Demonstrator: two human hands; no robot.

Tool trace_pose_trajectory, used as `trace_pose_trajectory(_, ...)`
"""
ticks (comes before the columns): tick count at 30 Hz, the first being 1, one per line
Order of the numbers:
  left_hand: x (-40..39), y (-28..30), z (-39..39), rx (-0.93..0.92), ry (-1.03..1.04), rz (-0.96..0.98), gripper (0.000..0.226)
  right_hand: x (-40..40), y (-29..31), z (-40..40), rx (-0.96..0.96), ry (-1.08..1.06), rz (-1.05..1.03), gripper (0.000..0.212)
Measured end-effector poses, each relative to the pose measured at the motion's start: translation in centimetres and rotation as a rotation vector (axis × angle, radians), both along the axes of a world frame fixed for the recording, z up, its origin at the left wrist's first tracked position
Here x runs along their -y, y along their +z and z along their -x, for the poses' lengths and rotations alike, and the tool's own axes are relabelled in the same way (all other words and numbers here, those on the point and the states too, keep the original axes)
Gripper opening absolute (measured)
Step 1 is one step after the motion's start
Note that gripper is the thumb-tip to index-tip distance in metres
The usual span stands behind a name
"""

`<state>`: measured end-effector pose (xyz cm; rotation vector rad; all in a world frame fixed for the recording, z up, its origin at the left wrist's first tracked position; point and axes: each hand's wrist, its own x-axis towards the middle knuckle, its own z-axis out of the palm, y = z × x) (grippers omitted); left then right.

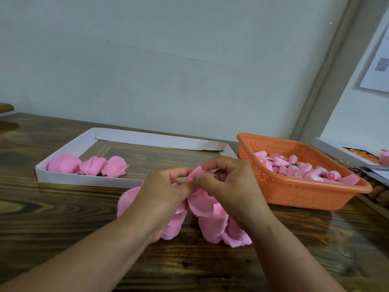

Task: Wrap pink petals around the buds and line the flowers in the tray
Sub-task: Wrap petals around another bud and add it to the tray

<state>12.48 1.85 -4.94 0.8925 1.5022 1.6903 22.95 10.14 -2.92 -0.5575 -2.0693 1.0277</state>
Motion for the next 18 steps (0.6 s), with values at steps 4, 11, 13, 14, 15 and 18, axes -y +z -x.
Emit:
trace_pose_trajectory(4,-0.2,-0.3,-0.2,-0.016,-0.018,0.014,0.021,-0.4,-0.3,0.2,0.031,-0.096,-0.042,0.024)
trace_pose_trajectory(11,-0.5,0.1,-0.3,0.386,-0.13,-0.133,0.013,-2.2,0.2,-0.6,-0.132,-0.26,0.031,0.023)
trace_pose_trajectory(13,-0.4,-0.1,-0.7,0.374,-0.105,-0.122,0.019,-2.1,-0.2,-0.3,-0.121,-0.302,-0.02,0.024)
trace_pose_trajectory(14,-0.4,-0.1,-0.9,0.363,-0.079,-0.107,0.018,-2.0,-0.4,-0.1,-0.111,-0.304,-0.047,0.026)
trace_pose_trajectory(15,-0.4,-0.1,-1.0,0.352,-0.048,-0.09,0.018,-1.8,-0.5,0.1,-0.098,-0.292,-0.081,0.028)
trace_pose_trajectory(18,-0.4,0.0,-0.8,0.322,0.069,-0.052,0.018,-1.3,-0.6,0.2,-0.021,-0.229,-0.199,0.024)
